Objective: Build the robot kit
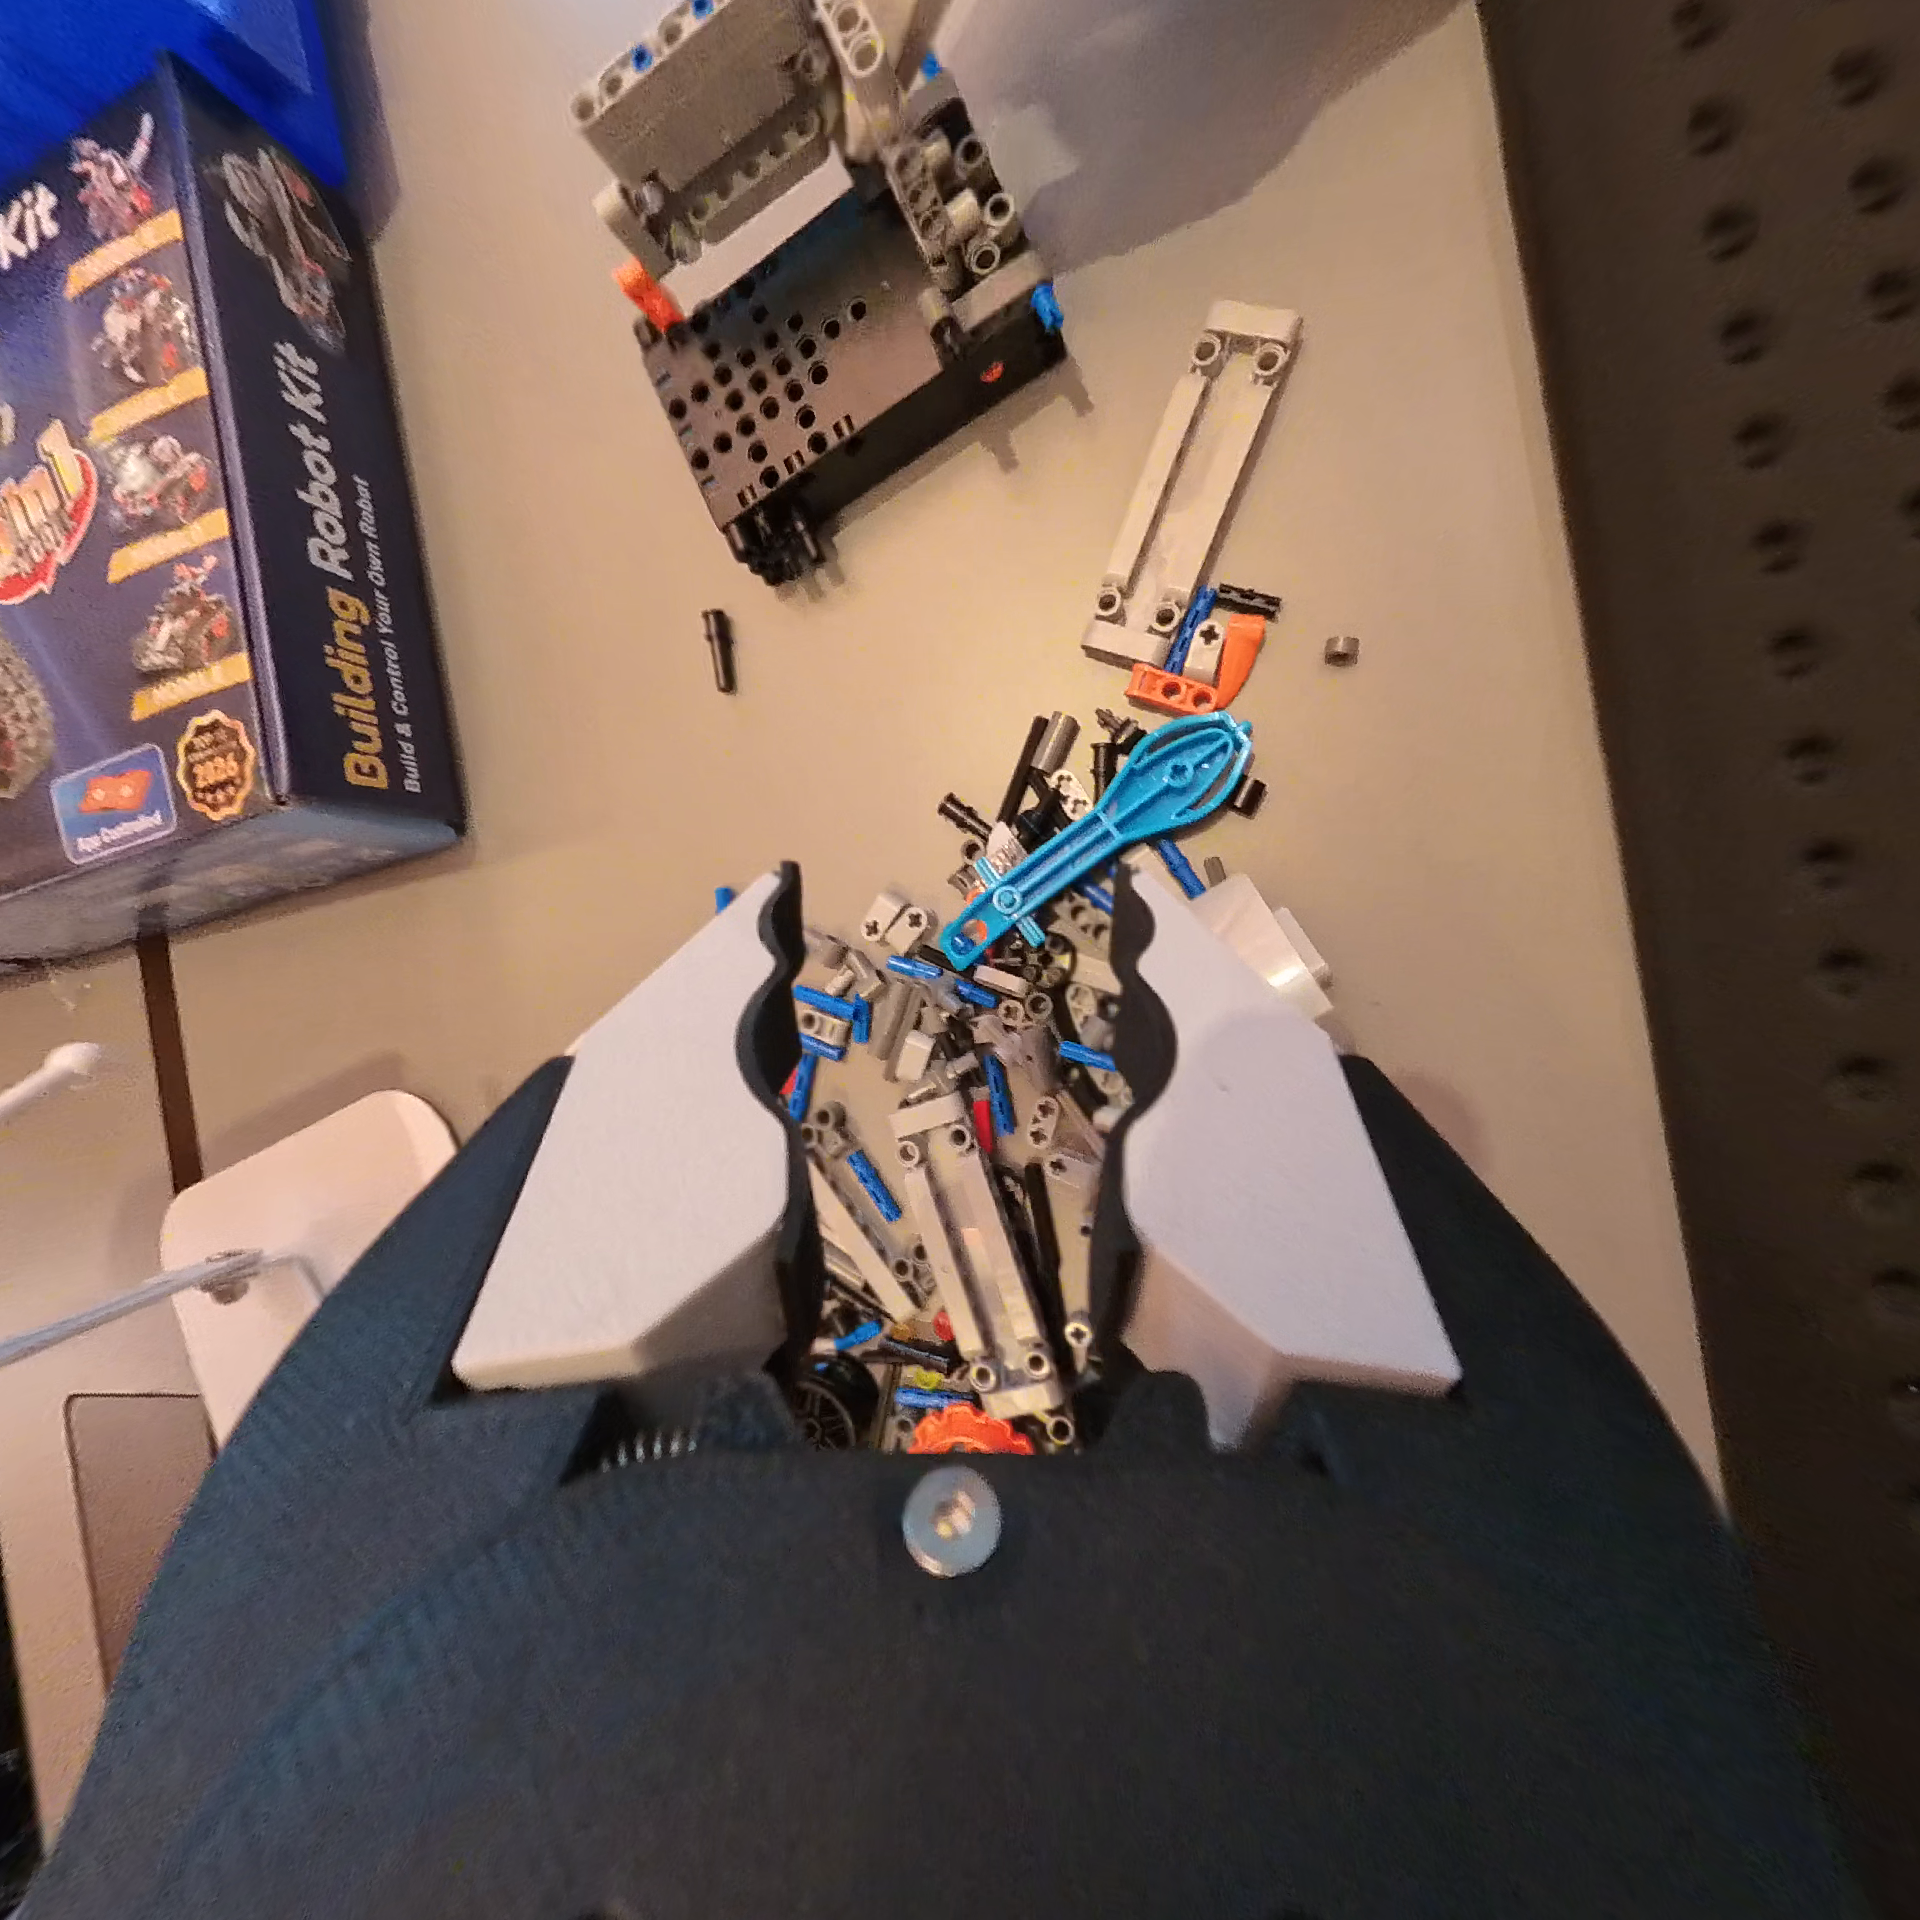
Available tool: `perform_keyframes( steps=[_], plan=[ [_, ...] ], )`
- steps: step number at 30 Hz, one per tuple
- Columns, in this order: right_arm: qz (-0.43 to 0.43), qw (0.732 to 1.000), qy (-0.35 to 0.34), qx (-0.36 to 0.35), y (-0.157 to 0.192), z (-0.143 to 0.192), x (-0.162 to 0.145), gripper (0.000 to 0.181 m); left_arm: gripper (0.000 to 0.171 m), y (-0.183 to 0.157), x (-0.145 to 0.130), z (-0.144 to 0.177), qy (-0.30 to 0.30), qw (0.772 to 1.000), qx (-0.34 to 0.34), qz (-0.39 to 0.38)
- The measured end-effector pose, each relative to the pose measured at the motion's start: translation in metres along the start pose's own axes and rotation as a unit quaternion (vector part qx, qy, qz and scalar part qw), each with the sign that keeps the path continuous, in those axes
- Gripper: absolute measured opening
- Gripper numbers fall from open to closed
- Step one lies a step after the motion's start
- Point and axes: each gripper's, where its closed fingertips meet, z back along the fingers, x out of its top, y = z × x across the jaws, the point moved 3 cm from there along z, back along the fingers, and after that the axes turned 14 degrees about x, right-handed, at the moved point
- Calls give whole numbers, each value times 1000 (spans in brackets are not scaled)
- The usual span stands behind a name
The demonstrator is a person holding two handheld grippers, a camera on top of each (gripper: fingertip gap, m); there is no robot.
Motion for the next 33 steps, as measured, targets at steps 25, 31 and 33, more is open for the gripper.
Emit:
perform_keyframes(
  steps=[25,31,33],
  plan=[
    [85,992,31,88,27,-28,34,61,58,-25,16,-41,-21,998,-15,56],
    [27,992,-38,120,38,-18,54,73,58,-22,10,-47,-19,997,-7,79],
    [12,988,-66,137,30,-7,58,71,59,-21,9,-50,-16,997,-3,80]
  ],
)
